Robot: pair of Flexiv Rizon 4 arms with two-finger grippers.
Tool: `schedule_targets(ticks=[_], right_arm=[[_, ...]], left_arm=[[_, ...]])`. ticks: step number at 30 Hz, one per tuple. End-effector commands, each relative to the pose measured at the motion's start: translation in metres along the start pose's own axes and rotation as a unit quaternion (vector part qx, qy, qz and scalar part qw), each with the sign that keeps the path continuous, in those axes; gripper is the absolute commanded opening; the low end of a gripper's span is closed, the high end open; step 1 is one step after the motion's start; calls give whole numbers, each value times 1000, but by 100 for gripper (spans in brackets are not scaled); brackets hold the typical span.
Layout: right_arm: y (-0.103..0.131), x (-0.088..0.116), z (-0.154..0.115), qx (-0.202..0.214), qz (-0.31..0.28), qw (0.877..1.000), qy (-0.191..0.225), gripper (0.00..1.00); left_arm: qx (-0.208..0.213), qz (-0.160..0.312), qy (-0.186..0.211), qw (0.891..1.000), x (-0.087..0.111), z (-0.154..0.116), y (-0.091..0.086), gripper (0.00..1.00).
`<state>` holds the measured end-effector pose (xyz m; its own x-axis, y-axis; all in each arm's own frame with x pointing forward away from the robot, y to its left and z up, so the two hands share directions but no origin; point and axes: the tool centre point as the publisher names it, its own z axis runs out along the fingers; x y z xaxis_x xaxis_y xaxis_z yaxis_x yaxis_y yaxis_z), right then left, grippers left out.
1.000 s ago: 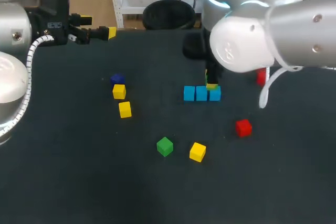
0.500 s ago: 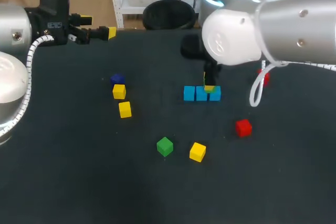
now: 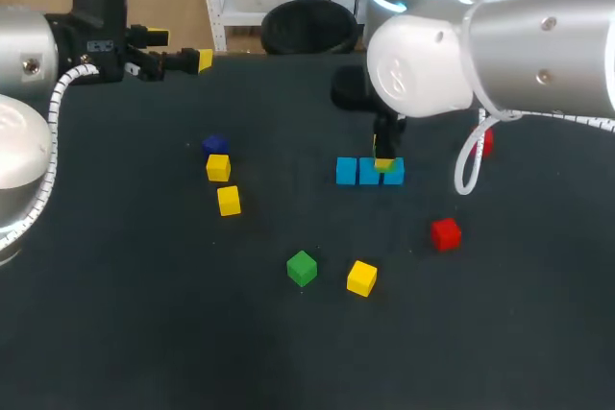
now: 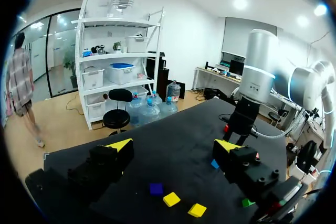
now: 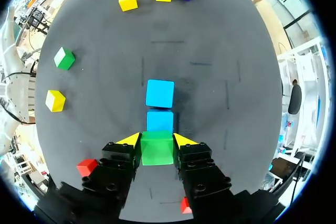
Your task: Place the blue cubes, place green cubes on the blue cubes, place the yellow cubes on the green cubes, then place the red cubes on the yellow cubes, and place purple cube on the red cubes.
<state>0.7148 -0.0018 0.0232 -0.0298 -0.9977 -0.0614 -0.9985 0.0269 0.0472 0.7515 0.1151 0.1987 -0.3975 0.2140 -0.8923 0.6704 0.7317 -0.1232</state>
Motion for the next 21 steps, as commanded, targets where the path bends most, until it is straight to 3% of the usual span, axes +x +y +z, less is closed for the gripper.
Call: schedule_targets(ticks=[1,5,6,8,21], right_arm=[[-1,0,3,-2,0,1000,-1,0],[-1,0,3,-3,0,1000,1,0],[-1,0,3,-4,0,1000,0,29],[-1,0,3,-5,2,1000,-2,100],[-5,3,-1,8,12,1000,-4,100]], left_arm=[[1,1,-4,1000,1,0,1,100],[1,1,-4,1000,1,0,1,100],[1,1,-4,1000,1,0,1,100],[1,1,-4,1000,1,0,1,100],[1,1,-4,1000,1,0,1,100]])
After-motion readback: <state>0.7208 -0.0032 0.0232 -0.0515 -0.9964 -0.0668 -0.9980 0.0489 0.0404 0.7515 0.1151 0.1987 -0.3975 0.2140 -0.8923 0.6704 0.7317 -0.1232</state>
